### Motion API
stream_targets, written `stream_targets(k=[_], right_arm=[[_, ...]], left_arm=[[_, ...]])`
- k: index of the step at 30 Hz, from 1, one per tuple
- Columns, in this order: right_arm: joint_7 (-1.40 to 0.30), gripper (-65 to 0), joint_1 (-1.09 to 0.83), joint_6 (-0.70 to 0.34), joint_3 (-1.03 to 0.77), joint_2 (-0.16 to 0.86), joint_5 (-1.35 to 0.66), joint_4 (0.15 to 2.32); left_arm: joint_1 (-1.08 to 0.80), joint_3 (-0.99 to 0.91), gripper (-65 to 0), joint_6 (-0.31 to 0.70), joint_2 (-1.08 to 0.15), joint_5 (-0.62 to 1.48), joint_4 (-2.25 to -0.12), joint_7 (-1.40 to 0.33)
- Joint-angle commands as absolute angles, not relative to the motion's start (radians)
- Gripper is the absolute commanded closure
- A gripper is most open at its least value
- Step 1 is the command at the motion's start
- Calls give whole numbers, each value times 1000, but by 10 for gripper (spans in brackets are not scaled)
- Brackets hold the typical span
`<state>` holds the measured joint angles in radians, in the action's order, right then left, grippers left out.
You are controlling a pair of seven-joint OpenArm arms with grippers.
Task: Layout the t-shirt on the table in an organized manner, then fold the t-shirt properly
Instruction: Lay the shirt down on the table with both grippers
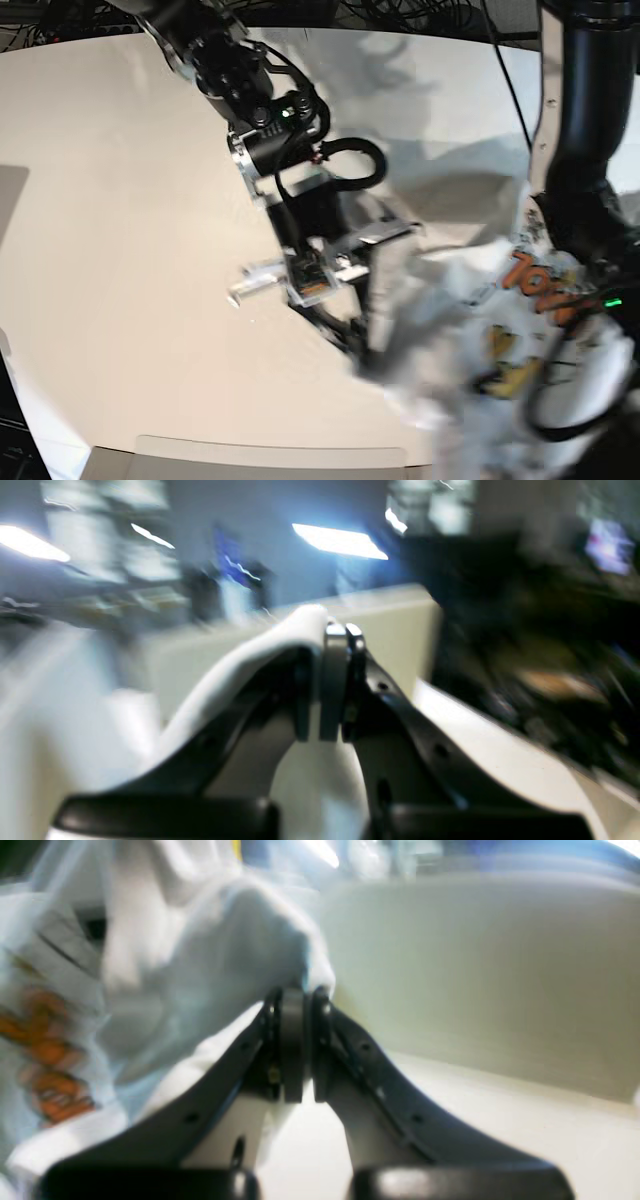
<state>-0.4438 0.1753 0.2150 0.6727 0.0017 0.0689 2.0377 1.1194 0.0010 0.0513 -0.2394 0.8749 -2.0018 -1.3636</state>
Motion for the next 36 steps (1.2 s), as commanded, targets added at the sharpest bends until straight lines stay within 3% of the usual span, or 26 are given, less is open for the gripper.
stream_targets(k=[1,6,11,13,17,19,21,26,32,35,36], right_arm=[[-383,0,140,213,642,21,71,2054],[-338,0,-145,205,424,107,70,2041],[-338,-20,-361,188,255,110,68,2045],[-340,-114,-415,148,232,110,68,2046],[-340,-379,-490,54,219,116,70,2046],[-340,-482,-504,-1,223,145,70,2046],[-340,-537,-510,-42,225,168,70,2048],[-331,-552,-515,-76,225,189,70,2058],[-331,-550,-449,-76,251,180,58,2060],[-338,-537,-371,-76,291,180,-45,2060],[-341,-503,-338,-76,306,180,-93,2058]], left_arm=[[1104,50,0,50,-197,854,-2002,-1323],[888,248,0,51,8,720,-1934,-1285],[727,354,-24,51,93,699,-1805,-1156],[707,375,-101,51,104,699,-1748,-1124],[696,415,-303,48,107,699,-1667,-1095],[691,410,-312,47,107,699,-1659,-1090],[691,410,-299,48,104,699,-1658,-1093],[667,407,-296,47,45,700,-1716,-1095],[573,378,-293,45,-139,700,-1923,-1095],[492,303,-249,48,-232,700,-2002,-1095],[463,272,-224,48,-259,700,-2018,-1095]])
